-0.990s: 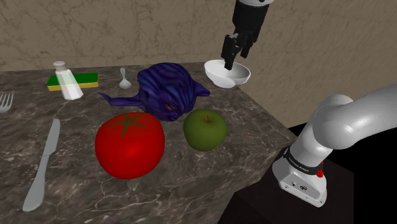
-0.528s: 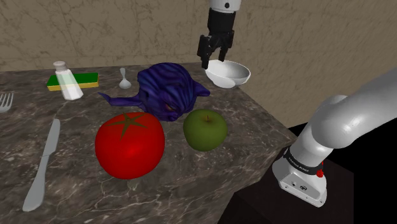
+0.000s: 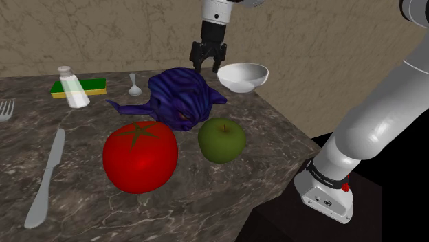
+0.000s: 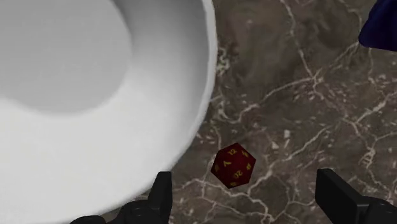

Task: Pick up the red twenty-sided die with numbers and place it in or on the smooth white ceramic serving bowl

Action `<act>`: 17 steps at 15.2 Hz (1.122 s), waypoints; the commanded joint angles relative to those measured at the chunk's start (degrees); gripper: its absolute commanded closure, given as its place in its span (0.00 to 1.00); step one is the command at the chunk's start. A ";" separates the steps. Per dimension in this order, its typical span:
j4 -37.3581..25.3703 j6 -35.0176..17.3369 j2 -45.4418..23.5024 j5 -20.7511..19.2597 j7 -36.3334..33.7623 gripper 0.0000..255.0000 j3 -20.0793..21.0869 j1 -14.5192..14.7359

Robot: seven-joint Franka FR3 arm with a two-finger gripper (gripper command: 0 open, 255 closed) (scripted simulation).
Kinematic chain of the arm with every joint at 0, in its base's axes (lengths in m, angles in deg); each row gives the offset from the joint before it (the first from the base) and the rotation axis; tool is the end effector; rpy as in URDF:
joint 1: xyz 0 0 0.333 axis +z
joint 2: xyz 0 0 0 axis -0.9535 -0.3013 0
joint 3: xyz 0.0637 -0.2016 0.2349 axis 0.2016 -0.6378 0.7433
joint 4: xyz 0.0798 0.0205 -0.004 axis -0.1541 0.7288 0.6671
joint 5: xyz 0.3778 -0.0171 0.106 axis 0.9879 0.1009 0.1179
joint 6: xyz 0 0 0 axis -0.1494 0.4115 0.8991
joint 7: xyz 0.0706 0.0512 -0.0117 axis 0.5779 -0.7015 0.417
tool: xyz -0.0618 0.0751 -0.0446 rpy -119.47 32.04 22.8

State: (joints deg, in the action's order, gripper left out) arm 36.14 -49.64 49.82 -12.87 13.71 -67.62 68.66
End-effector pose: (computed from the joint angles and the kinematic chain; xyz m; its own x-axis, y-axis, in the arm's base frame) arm 0.5007 0.1494 0.5258 0.9992 -0.0342 -0.0223 -0.0366 -0.9921 -0.1197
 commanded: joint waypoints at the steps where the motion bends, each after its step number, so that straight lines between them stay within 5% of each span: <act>1: -1.68 -0.79 -3.94 1.02 0.94 0.00 -0.56 -0.46; 8: 2.99 -6.55 -4.98 1.12 0.93 0.00 0.09 -0.07; 16: 2.99 -6.55 -4.98 1.12 0.93 0.00 0.04 -0.02; 17: 3.08 -6.59 -4.93 1.14 0.79 1.00 0.12 0.05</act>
State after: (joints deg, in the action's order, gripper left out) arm 38.78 -59.30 45.15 -11.76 14.53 -67.55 68.67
